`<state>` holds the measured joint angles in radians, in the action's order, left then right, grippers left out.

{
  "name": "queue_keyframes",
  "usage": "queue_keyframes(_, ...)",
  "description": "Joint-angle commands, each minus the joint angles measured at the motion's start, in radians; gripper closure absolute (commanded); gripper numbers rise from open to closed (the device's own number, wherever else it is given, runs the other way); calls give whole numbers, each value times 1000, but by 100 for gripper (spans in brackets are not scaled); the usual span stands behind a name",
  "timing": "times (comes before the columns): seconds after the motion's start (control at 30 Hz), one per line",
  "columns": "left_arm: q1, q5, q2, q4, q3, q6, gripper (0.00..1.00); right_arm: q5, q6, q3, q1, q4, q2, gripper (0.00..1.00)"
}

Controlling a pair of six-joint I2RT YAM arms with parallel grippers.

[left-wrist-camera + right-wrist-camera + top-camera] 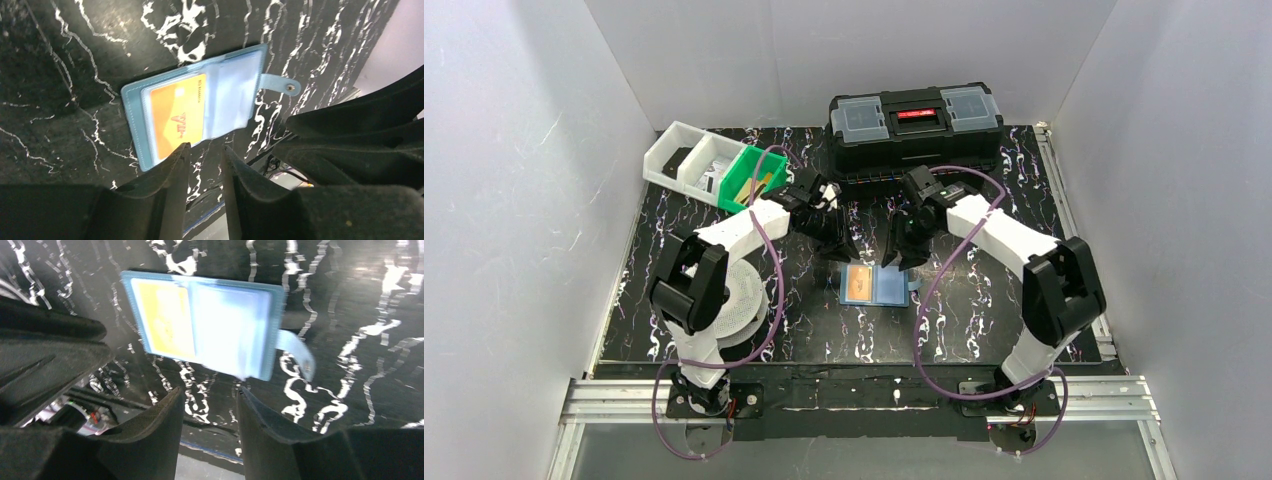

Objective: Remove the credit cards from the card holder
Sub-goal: Remove the credit card from the card holder.

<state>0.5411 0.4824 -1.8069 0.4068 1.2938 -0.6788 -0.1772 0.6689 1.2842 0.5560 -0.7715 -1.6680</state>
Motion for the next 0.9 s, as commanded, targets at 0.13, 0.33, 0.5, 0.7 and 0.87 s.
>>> queue_keyframes(0.13,2,-11,-44,37,-43,28,85,-210,41,49,16,139,-138,54)
queue_keyframes(0.33,3,-29,-86,14,-67,21,92,-253,62,18,16,192,-182,57)
queue_keyframes(0.5,2,-48,-104,10,-78,22,96,-276,66,0,16,215,-219,59)
queue_keyframes(0.7,5,-45,-123,-16,-89,18,99,-265,68,-25,12,230,-240,59)
queue_keyframes(0.87,10,-59,-138,-13,-92,9,100,-263,65,-59,-8,240,-248,58)
